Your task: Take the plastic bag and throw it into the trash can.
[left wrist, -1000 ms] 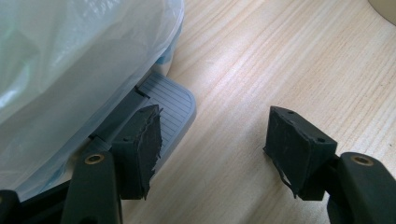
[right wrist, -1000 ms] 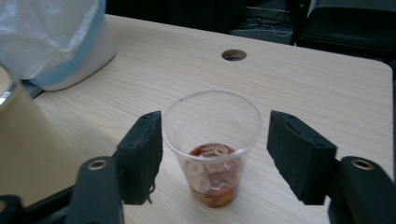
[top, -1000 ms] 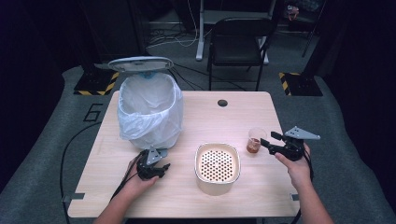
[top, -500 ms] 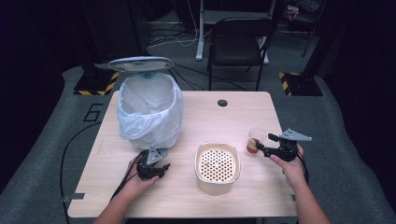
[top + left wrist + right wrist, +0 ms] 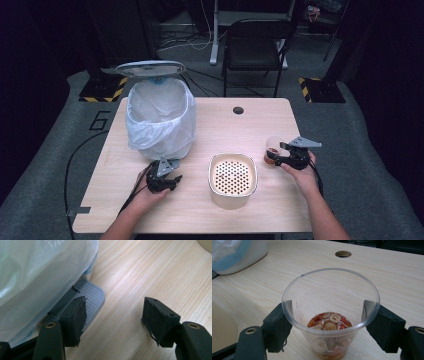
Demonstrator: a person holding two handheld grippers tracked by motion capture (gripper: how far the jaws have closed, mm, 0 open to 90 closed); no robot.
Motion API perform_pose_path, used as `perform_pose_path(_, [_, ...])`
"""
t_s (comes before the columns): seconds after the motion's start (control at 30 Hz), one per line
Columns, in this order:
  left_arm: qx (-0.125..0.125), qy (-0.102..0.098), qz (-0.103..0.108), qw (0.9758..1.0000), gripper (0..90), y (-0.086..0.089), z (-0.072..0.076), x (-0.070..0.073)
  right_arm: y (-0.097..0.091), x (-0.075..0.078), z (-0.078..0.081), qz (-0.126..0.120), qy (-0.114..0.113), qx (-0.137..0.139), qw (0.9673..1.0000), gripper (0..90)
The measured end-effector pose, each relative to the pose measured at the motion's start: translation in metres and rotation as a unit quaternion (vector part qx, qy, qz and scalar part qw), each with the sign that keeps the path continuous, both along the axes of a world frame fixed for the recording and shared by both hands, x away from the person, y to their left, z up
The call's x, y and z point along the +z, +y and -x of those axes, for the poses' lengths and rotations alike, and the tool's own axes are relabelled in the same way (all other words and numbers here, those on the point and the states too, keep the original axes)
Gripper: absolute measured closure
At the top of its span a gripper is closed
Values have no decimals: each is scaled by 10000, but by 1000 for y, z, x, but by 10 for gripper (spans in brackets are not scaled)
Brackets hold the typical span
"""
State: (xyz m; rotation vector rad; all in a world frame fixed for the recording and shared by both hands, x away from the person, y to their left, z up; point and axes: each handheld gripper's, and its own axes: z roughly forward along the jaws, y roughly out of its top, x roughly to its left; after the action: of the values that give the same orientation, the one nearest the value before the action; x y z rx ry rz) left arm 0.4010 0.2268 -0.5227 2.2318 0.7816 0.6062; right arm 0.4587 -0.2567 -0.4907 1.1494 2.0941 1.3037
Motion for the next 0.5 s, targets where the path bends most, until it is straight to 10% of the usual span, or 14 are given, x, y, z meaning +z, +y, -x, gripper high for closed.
perform_pose_path(0.5, [-4, 5, -1, 10000, 359, 0, 0, 0, 6, -7, -10, 73, 58, -9, 10000, 267])
